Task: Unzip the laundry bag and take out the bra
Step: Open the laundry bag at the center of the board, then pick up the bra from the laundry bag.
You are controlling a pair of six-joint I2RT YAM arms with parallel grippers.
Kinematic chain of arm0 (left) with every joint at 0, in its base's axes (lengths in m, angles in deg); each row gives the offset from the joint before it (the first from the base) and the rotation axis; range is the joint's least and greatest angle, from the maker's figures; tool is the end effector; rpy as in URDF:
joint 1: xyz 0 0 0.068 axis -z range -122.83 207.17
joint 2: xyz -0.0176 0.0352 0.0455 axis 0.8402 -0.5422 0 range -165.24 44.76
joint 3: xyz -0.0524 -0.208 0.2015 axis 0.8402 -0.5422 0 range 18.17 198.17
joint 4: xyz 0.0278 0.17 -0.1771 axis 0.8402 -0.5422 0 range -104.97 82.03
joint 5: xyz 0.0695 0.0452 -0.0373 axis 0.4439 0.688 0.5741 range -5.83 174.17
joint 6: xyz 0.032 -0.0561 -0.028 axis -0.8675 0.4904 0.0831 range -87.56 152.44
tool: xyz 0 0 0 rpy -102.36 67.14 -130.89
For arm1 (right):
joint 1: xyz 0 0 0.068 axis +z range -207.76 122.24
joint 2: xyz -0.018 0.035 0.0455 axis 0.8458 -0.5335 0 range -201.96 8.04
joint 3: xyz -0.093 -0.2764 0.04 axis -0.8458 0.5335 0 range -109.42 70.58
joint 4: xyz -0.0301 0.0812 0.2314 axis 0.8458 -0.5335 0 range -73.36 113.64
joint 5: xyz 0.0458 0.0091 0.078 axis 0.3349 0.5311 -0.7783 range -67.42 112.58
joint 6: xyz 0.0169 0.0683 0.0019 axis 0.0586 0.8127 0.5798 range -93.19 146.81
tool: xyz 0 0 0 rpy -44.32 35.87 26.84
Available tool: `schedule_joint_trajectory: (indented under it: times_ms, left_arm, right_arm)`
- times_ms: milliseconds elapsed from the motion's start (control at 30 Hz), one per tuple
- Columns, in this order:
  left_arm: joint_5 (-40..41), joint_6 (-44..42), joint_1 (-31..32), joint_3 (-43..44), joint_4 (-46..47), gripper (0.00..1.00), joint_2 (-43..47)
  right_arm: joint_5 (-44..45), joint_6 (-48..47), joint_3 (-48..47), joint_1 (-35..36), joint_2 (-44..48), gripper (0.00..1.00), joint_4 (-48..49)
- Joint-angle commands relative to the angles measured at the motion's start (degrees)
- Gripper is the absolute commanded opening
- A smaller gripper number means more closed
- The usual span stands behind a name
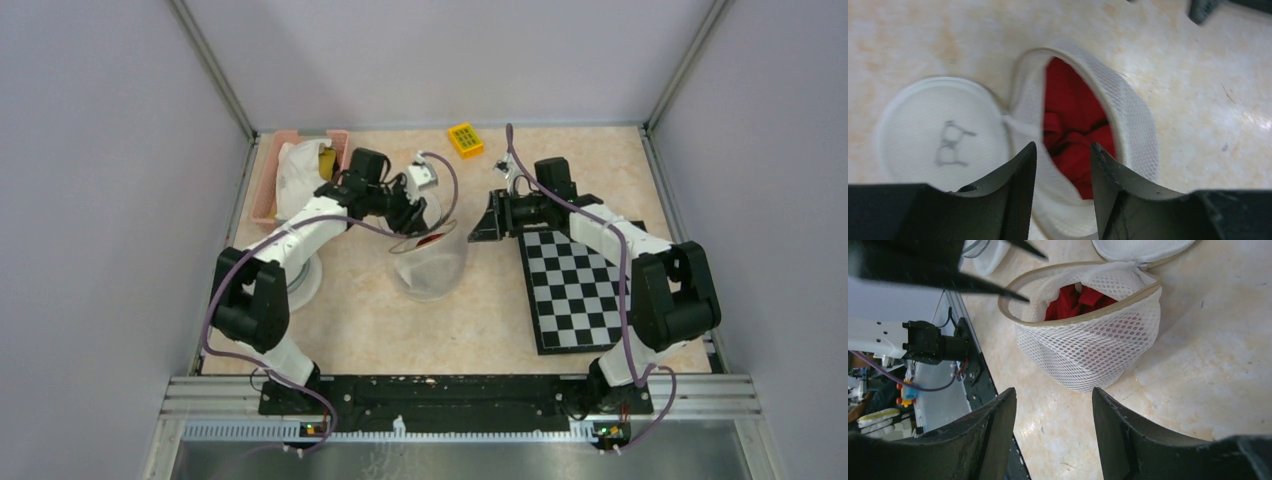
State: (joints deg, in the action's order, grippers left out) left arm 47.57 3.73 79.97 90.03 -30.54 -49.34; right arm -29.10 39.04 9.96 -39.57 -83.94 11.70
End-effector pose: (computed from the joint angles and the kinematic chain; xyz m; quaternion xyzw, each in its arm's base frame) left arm 0.3195 -0.1716 0.2829 0.4895 0.7371 -0.2707 0.3792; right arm 0.3061 0.1481 0.2561 -0.2154 0.8162 0.4798 0.2392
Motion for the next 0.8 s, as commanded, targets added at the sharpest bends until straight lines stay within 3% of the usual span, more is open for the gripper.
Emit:
schedule_joint_trajectory:
  times_ms: [0, 300, 600, 667, 767]
  left_arm:
    - [1.4, -6.7, 5.5, -5.8, -3.3, 0.49, 2.6]
    - [5.0, -12.8, 12.5, -15.5, -3.0, 0.46, 4.1]
    - [14.9, -24.3, 17.1, -22.5, -2.1, 0.51, 5.7]
    - [16.5, -21.7, 16.5, -21.2, -2.2, 0.52, 6.4]
    - [12.1, -18.9, 14.4, -17.2, -4.3, 0.53, 9.2]
  right_arm:
    - [0.2, 0.7, -4.6, -0.8, 0.3, 0.57, 2.2]
    - [0.9, 0.8, -5.2, -0.7, -1.4, 0.57, 2.8]
    - [1.0, 1.7, -3.9, 0.0, -3.1, 0.57, 4.0]
    - [1.1, 1.6, -3.7, 0.7, -3.5, 0.57, 3.8]
    - [1.6, 0.9, -2.9, 2.0, -3.8, 0.57, 3.7]
